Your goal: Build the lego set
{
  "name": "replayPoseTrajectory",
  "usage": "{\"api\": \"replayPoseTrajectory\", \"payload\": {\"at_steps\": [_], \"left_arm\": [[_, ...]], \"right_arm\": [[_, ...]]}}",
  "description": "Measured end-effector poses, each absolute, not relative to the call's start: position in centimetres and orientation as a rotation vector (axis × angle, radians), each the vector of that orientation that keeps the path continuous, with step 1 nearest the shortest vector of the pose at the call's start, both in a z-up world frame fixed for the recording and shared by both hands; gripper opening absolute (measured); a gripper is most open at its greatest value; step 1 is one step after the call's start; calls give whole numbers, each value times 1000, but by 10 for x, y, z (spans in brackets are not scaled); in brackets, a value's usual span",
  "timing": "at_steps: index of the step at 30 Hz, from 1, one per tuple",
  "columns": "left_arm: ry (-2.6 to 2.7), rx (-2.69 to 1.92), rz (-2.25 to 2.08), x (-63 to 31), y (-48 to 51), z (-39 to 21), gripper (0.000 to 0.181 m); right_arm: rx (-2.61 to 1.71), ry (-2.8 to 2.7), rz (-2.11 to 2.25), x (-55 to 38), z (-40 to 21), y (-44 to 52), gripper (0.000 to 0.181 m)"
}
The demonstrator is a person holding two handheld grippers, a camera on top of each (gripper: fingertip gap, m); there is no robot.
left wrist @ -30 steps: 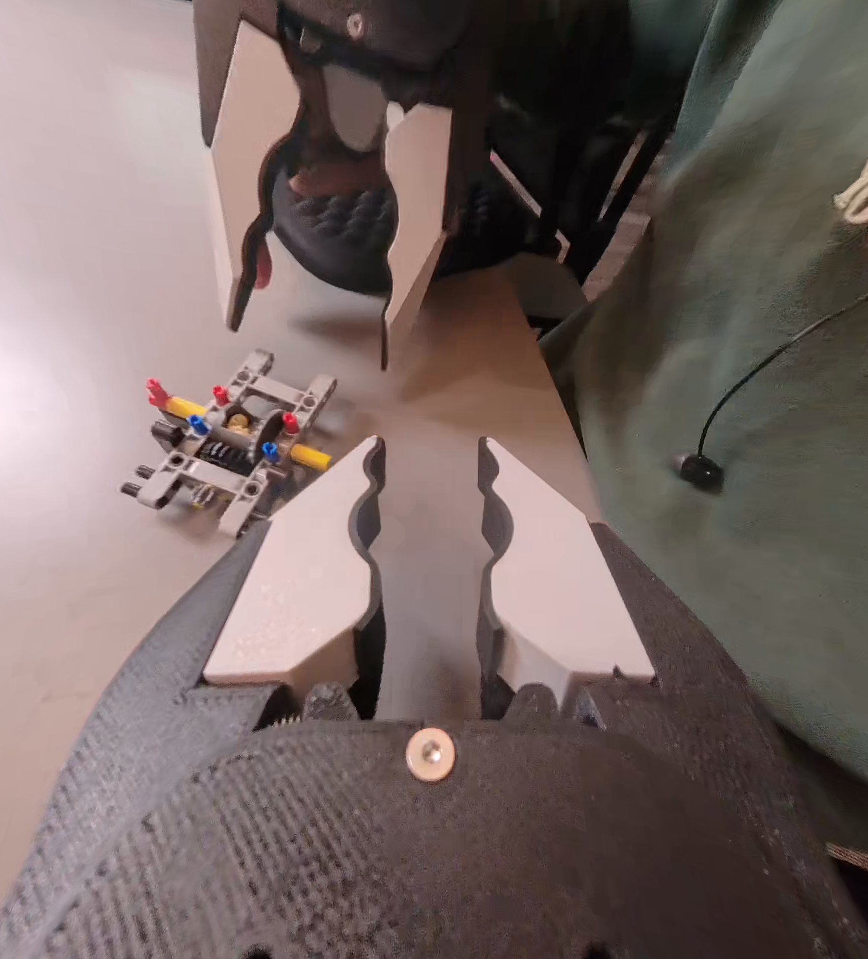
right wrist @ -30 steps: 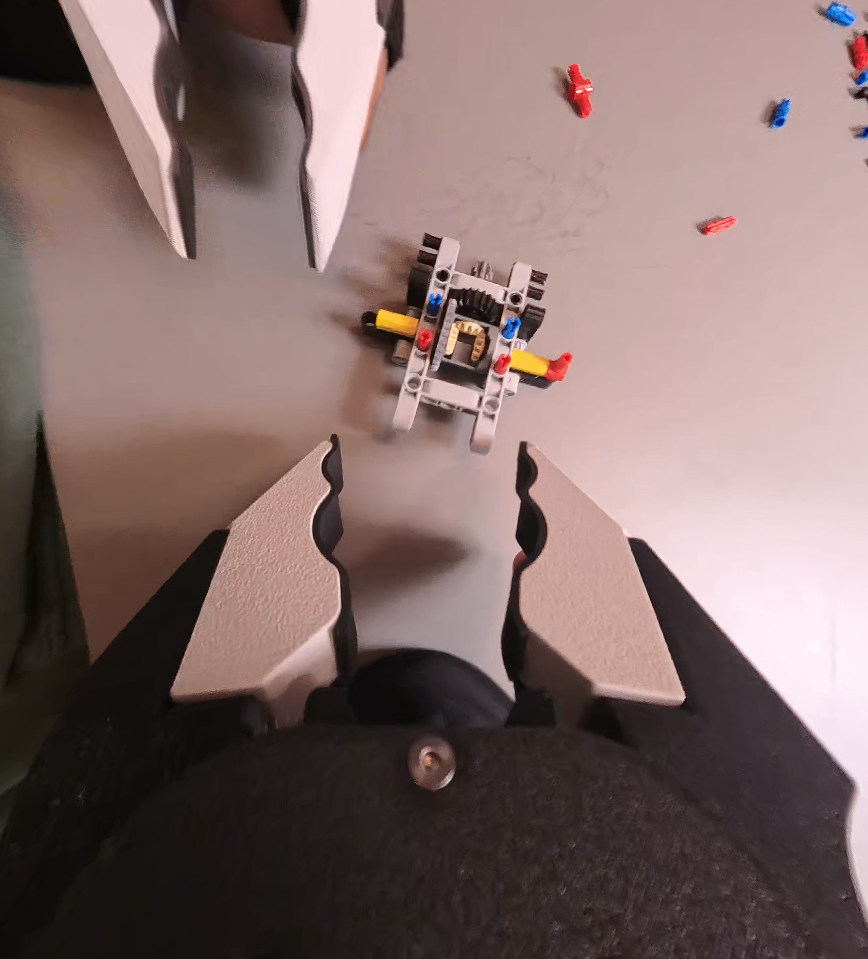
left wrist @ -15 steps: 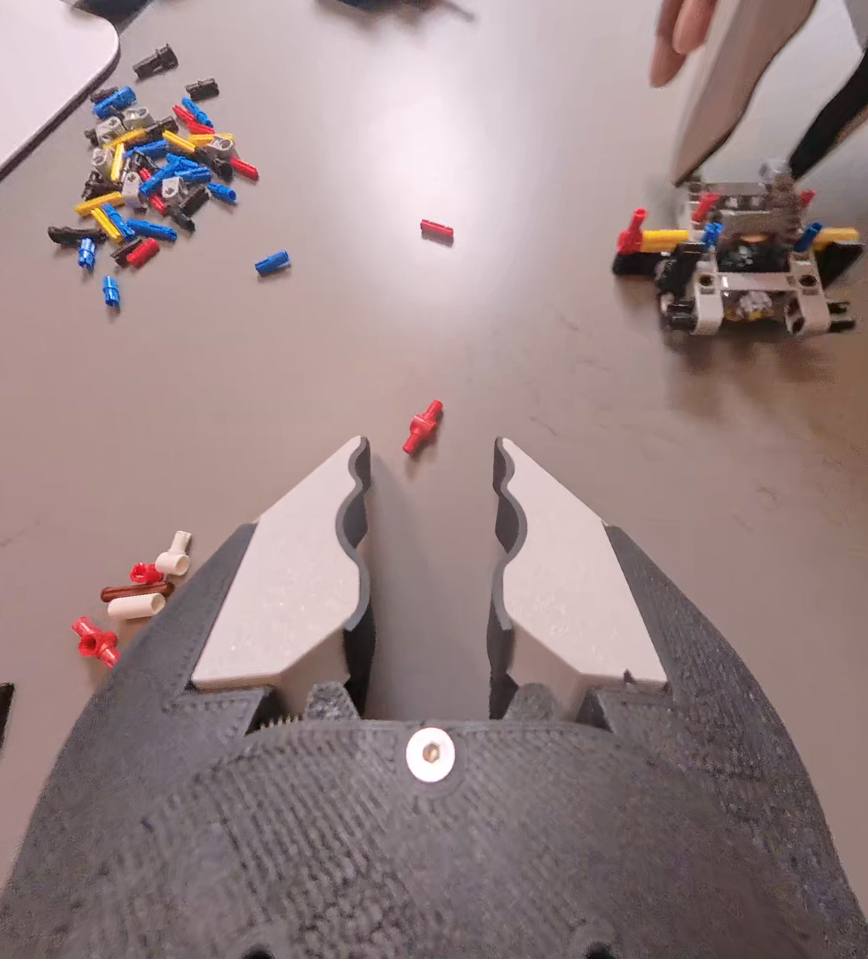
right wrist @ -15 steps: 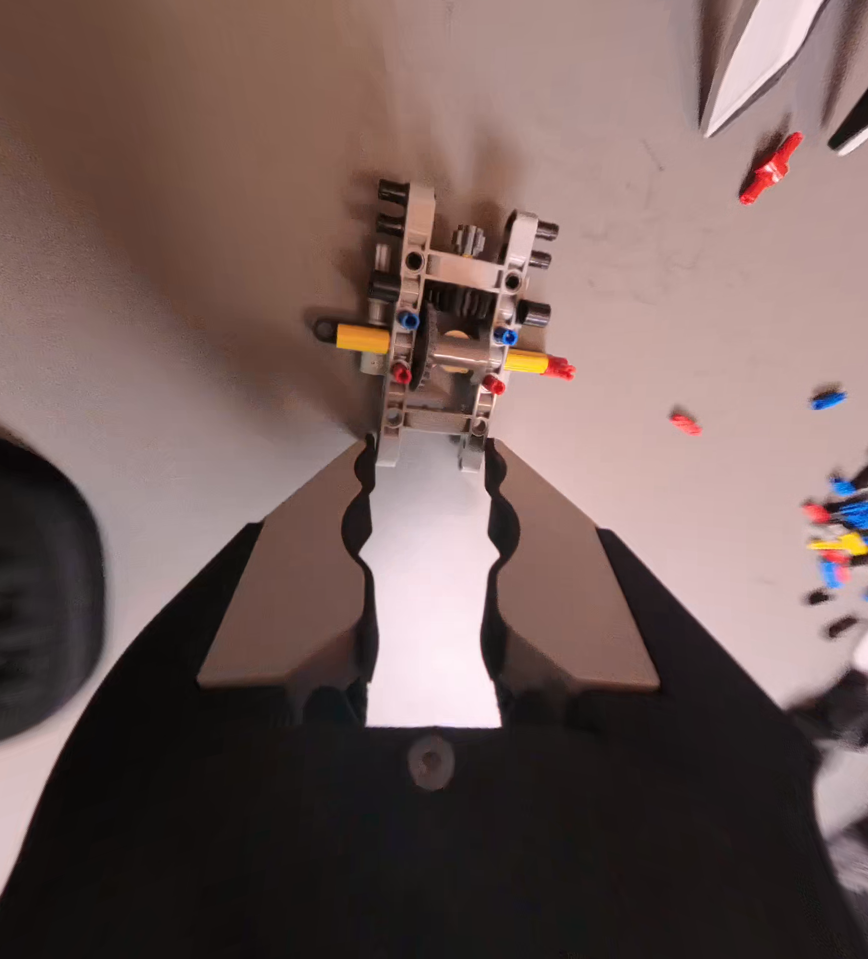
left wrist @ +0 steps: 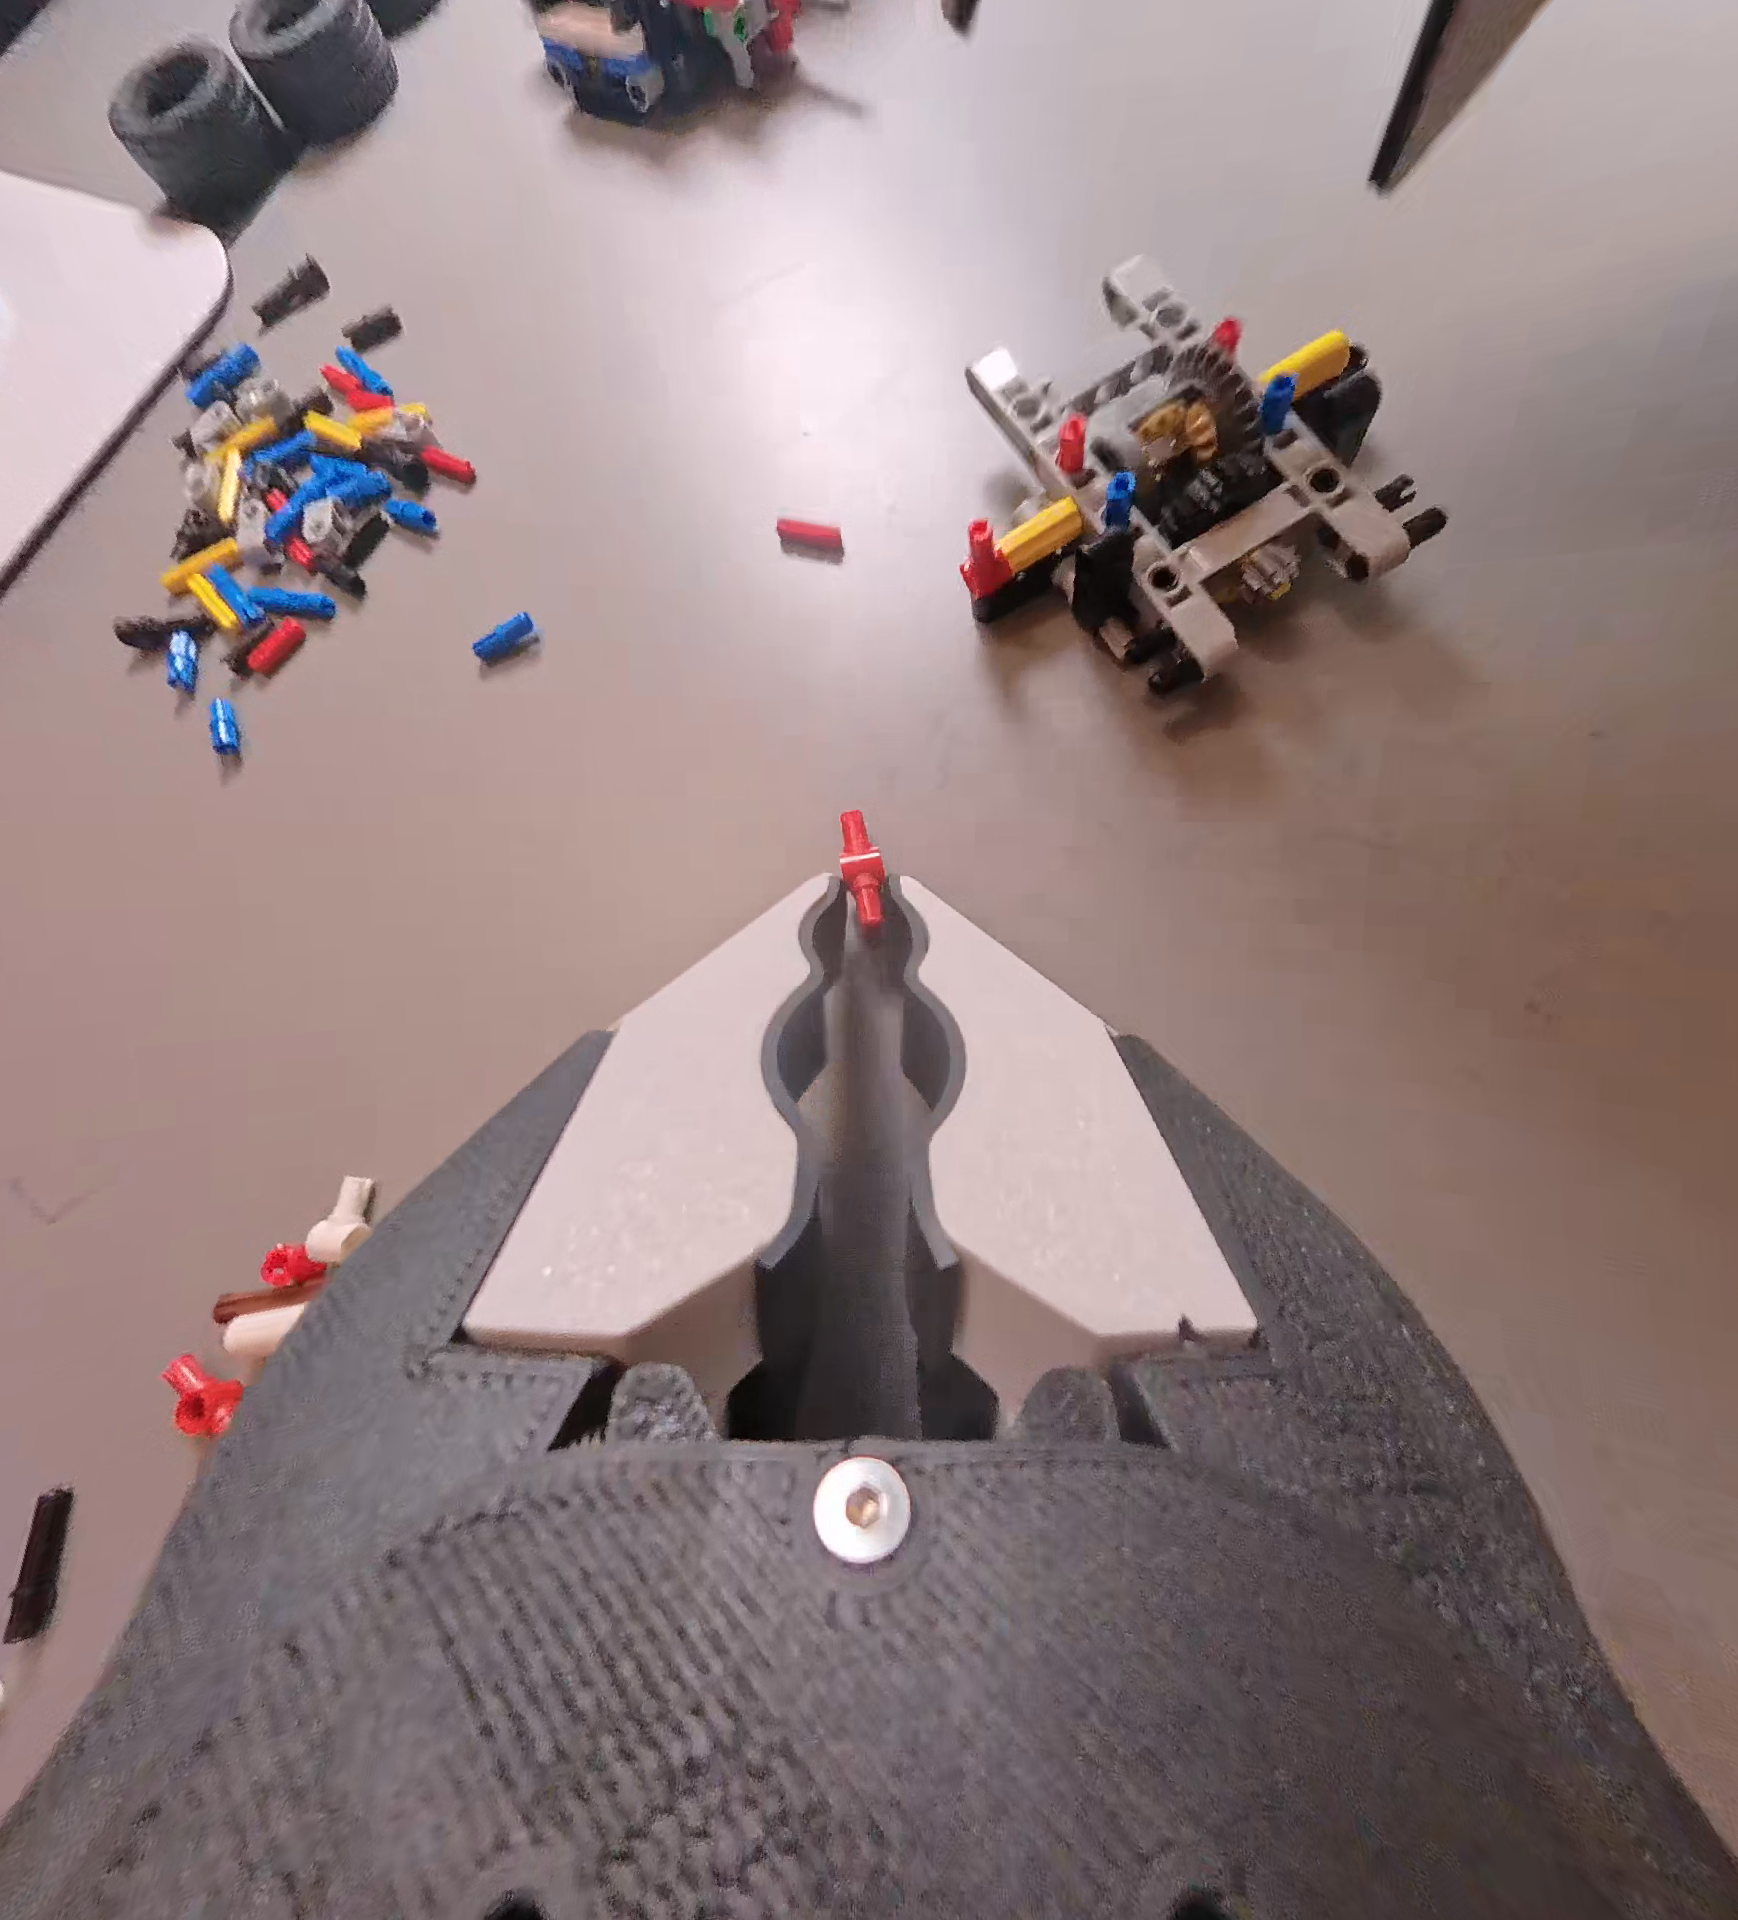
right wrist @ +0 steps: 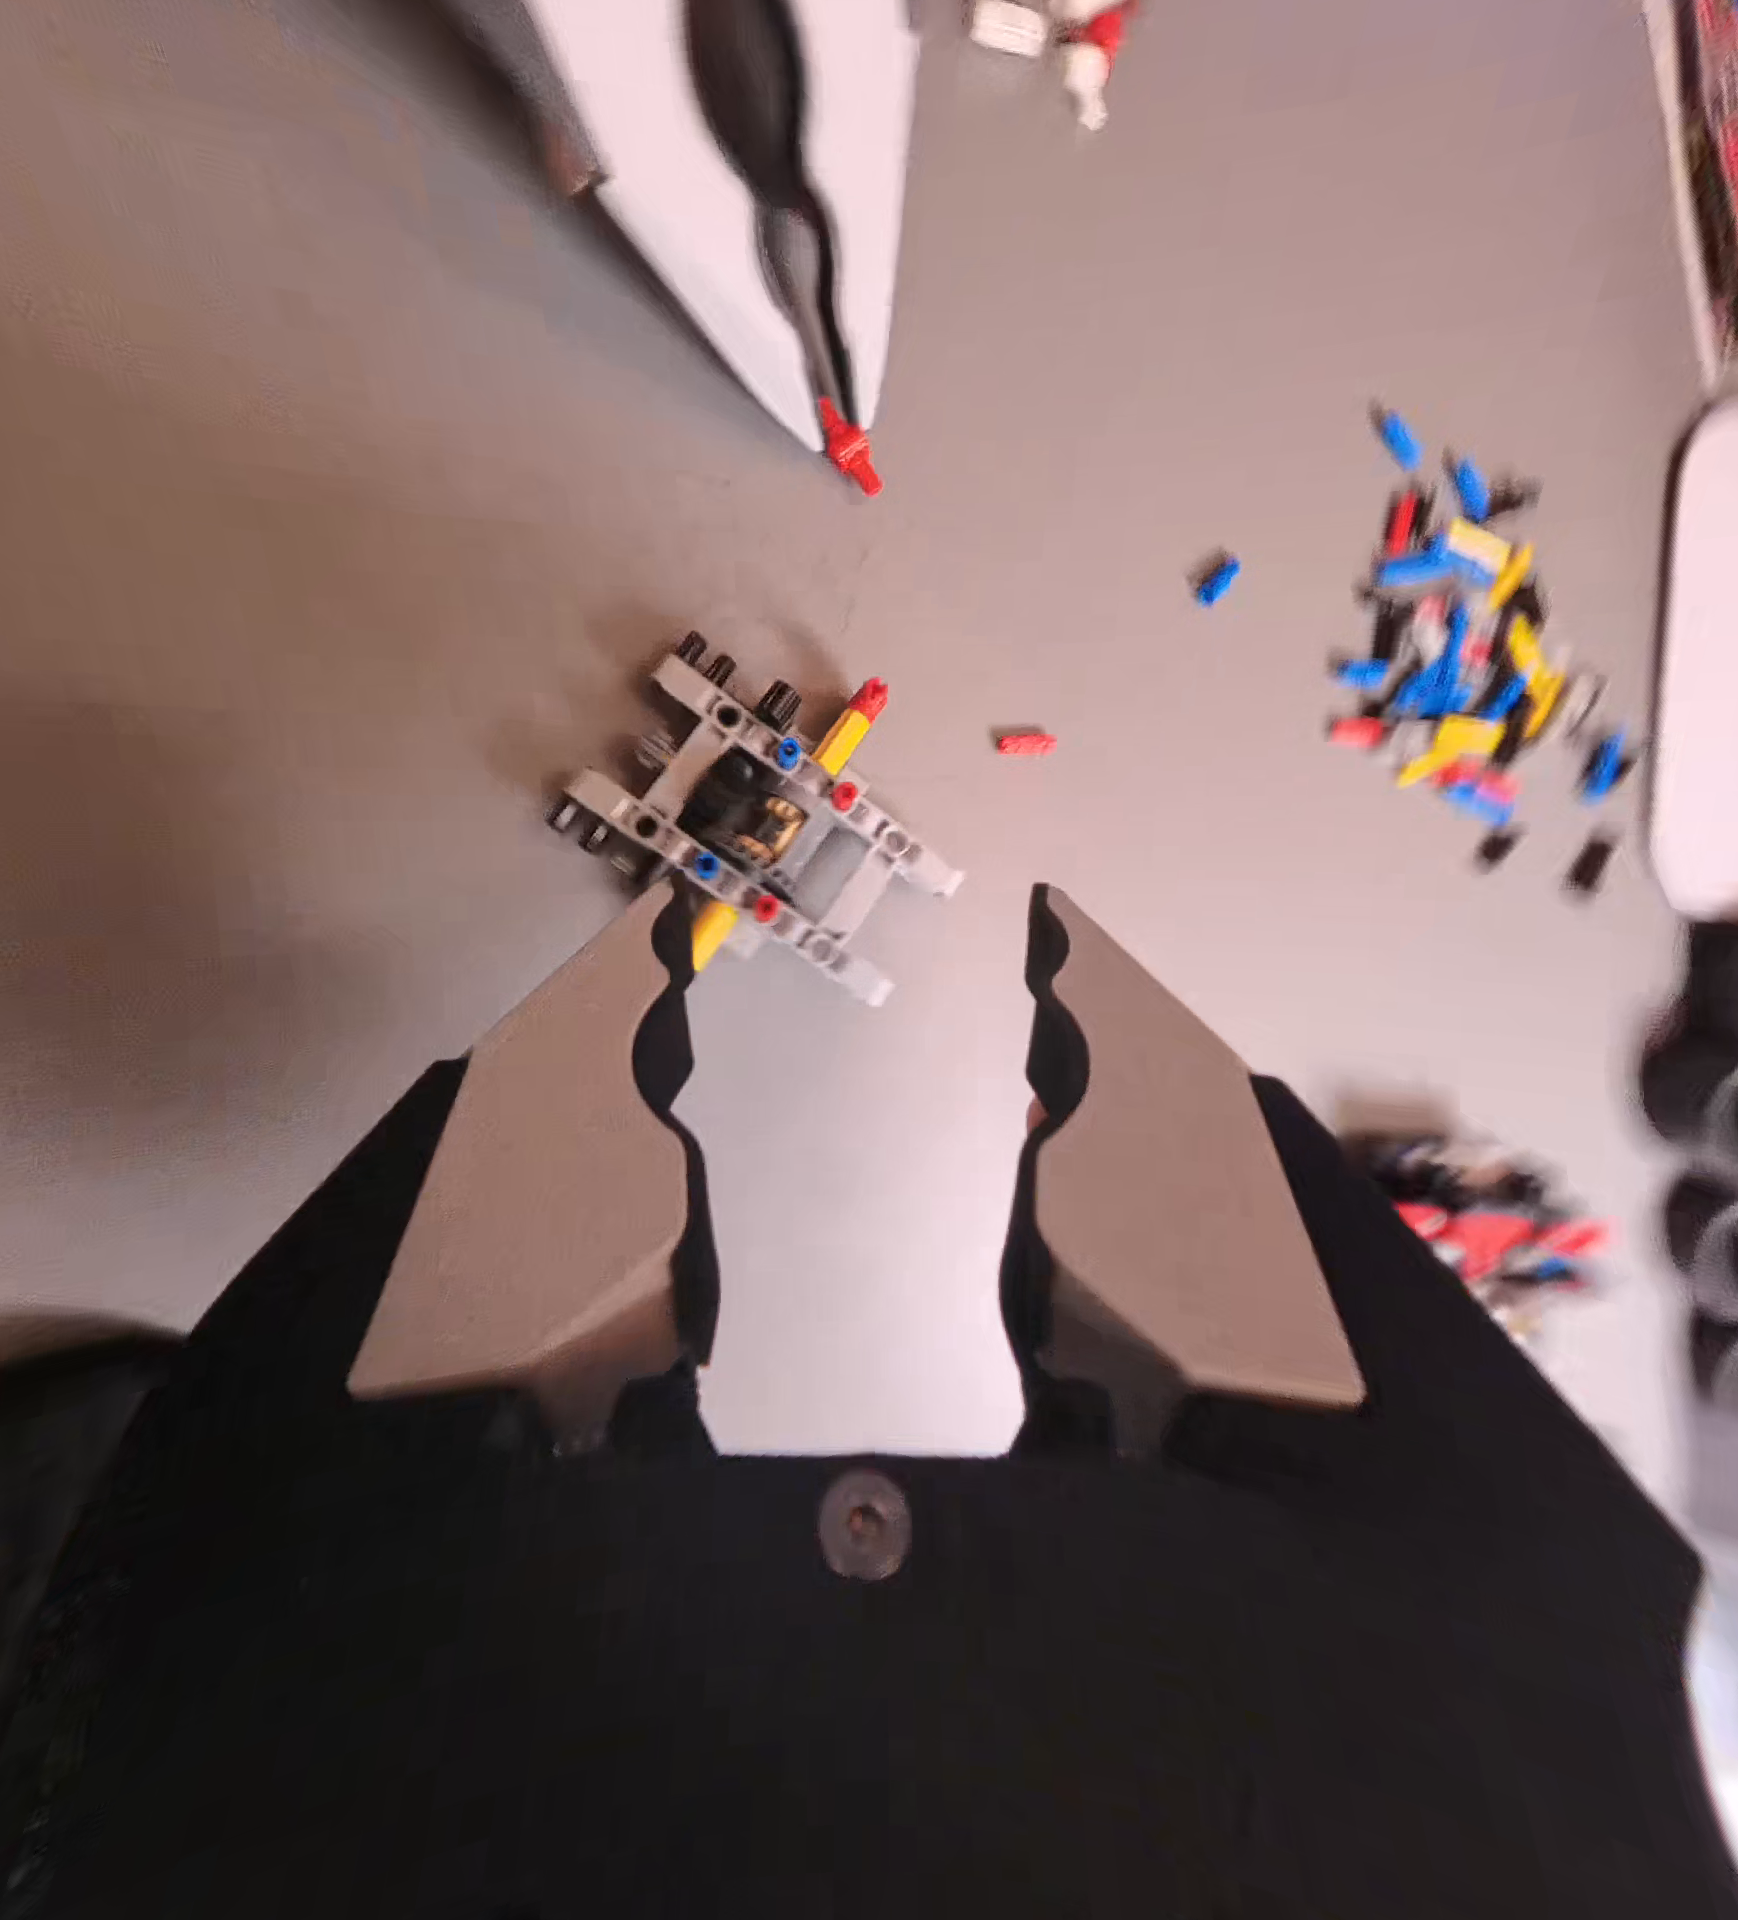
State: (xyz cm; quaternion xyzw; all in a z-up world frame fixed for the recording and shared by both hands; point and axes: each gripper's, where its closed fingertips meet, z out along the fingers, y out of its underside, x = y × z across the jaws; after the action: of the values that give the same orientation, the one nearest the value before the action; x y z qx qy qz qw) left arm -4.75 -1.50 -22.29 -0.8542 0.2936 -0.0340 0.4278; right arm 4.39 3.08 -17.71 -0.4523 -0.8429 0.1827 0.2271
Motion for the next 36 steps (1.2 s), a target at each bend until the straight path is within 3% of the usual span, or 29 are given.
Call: {"api": "replayPoseTrajectory", "payload": {"at_steps": [3, 7, 9, 15, 18, 27, 31, 36], "left_arm": [[737, -2021, -122, -34, -10, -207, 5], [656, -1883, -194, -21, 8, -174, 5], [607, -1810, -251, -17, 20, -153, 5], [474, -1591, -471, -13, 67, -98, 5], [410, -1554, -531, -19, 76, -93, 4], [494, -1586, -469, -22, 59, -122, 5], [585, -1584, -324, -11, 47, -126, 5], [688, -1536, -174, 11, 41, -128, 5]], "right_arm": [[-1623, -2063, 665, 53, -192, 18, 72], [-1705, -1954, 670, 50, -215, 5, 83], [-1686, -1982, 647, 44, -221, 4, 74], [-1212, -2329, 619, 29, -221, 7, 74], [-1311, -2219, 784, 22, -205, 11, 80], [-1363, -1649, 1069, 11, -153, 60, 63], [-1467, -1448, 1275, 16, -122, 60, 41], [-1635, -1313, 1452, 14, -120, 44, 28]]}}
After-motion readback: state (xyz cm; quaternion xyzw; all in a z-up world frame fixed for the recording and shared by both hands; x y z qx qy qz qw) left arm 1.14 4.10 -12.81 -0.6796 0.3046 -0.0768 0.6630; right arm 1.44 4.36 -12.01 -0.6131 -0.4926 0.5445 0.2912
